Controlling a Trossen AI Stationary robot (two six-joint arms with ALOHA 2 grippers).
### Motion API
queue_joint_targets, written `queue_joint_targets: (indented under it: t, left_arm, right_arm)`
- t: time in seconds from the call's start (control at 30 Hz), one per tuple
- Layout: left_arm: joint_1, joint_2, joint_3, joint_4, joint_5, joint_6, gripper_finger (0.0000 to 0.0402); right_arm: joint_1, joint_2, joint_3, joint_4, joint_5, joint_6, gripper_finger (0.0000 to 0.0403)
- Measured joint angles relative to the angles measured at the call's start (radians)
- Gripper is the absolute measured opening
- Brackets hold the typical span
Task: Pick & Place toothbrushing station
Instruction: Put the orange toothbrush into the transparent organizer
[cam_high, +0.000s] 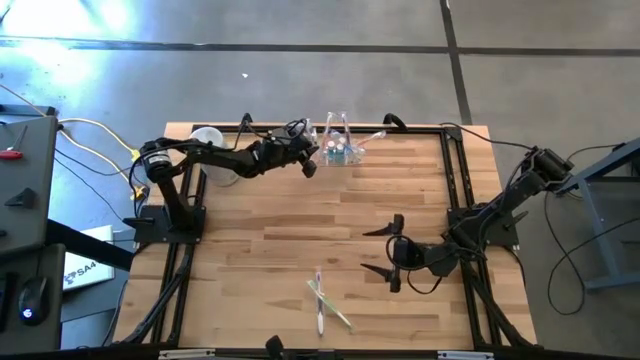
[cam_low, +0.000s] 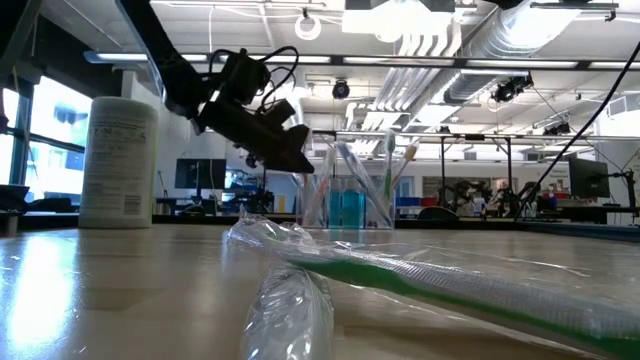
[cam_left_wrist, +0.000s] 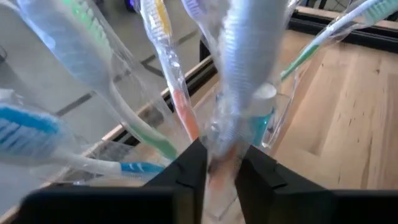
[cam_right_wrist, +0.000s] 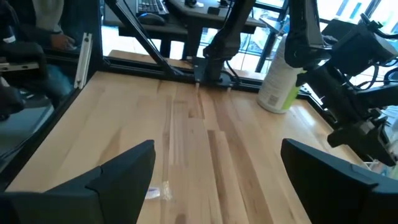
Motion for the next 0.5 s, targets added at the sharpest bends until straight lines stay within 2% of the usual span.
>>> queue_joint_targets:
  t: [0.27, 0.5]
  left_arm:
    - [0.000, 0.000, 0.005, -0.016, -0.005, -0.075, 0.0185]
    - [0.000, 0.000, 0.005, -0.016, -0.008, -0.096, 0.0248]
  right_arm:
    - [0.000, 0.000, 0.000, -0.020, -0.001, 0.019, 0.0341]
    - [0.000, 0.000, 0.000, -0.022, -0.002, 0.045, 0.0341]
